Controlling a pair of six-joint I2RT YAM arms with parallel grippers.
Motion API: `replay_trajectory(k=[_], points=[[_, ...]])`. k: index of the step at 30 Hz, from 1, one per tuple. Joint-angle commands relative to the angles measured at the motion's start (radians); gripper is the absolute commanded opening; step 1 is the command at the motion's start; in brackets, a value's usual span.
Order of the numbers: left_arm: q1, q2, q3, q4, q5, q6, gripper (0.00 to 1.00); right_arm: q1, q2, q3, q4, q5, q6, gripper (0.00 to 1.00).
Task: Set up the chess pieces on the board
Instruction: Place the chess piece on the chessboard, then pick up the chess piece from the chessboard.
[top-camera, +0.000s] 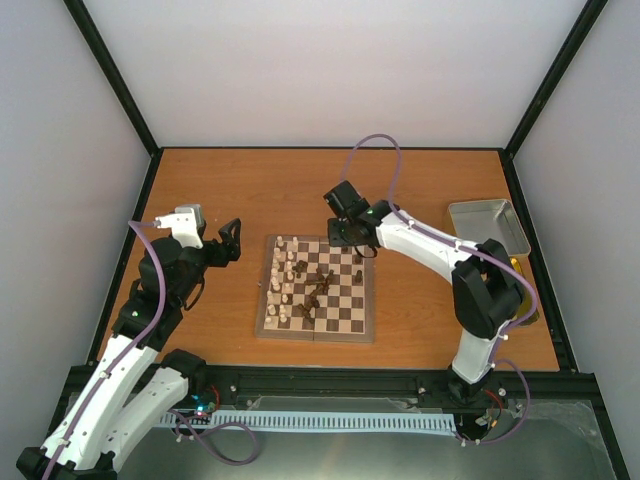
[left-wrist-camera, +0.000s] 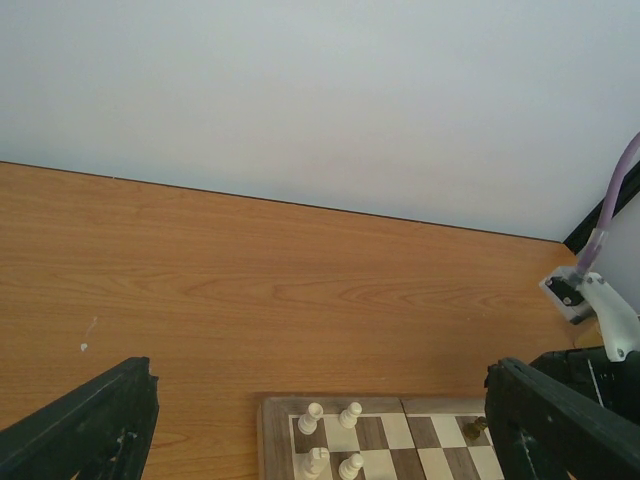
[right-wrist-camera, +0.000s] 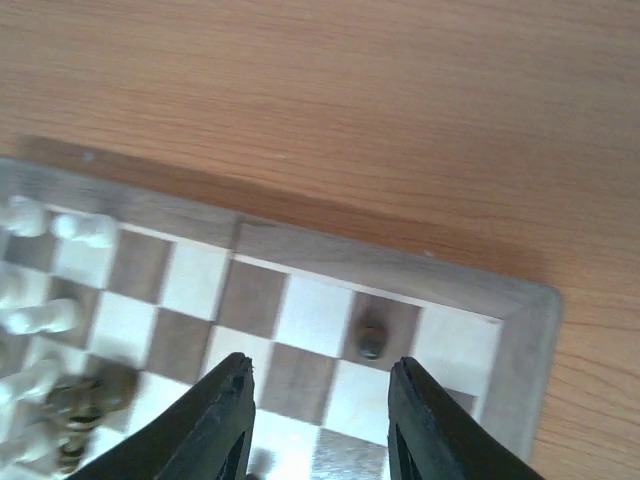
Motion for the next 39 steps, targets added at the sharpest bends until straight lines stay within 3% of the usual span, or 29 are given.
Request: replay_trajectory(k=[1,9,23,39], points=[[-0.004,-0.008,0.007,0.014,-0.004,-0.002,0.9,0.072,-0.009,0.06,-0.012,0.0,-0.03,0.38],[-0.004,-0.016,0.006,0.01,-0.009,-0.004,0.9,0.185,0.109,0.178,-0.055,0.009,-0.072,0.41],[-0.004,-0.018,0.009,0.01,-0.018,-0.004,0.9,0.256,0.266,0.308,-0.141,0.011,-0.093,0.42],[-0.004,-0.014,0.009,0.013,-0.016,-0.002,0.9,0.259,0.343,0.357,-0.159,0.049,-0.093,0.26]])
